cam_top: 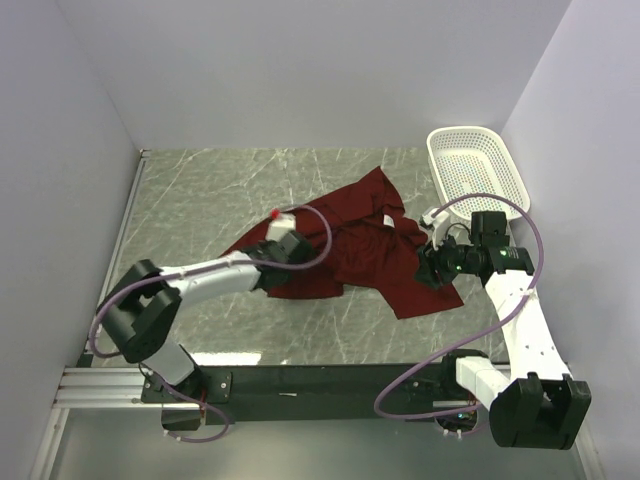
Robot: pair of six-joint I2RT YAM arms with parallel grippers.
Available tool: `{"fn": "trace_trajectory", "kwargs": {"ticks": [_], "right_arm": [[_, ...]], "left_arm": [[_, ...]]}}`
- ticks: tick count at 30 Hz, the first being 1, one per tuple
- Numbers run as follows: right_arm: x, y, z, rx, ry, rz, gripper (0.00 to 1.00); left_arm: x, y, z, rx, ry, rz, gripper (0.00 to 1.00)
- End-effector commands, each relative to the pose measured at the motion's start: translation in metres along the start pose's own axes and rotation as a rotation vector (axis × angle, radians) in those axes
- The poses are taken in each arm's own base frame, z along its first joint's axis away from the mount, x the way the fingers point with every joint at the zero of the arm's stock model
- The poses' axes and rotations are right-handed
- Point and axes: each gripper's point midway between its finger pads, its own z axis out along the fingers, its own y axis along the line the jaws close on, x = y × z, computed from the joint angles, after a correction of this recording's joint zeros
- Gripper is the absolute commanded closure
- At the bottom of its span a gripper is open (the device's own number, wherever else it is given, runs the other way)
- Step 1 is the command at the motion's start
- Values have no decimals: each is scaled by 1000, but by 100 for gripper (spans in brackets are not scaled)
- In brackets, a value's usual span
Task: Fold and stack the t-shirts
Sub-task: Flatten the tshirt out
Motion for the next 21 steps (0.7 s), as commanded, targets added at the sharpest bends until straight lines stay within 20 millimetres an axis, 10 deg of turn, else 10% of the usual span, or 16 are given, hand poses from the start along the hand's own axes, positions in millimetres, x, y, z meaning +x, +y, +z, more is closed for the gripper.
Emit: {"fn": "trace_trajectory", "kwargs": {"ticks": [1, 6, 11, 16, 21], "right_arm": [[-9, 3, -1, 0, -43, -22, 44], [-11, 1, 0, 1, -44, -18, 44], [-7, 2, 0, 5, -35, -19, 44], [-5, 3, 1, 0, -33, -23, 44], [-7, 3, 2, -14, -32, -20, 44]], "left_arm": [[-70, 51, -6, -78, -130, -63, 99], [-149, 120, 12, -155, -202, -234, 96], [-202, 132, -12, -114, -314, -326, 40], [-171, 108, -29, 63, -211, -322, 26], [-82, 74, -41, 278, 10, -439, 36]]}}
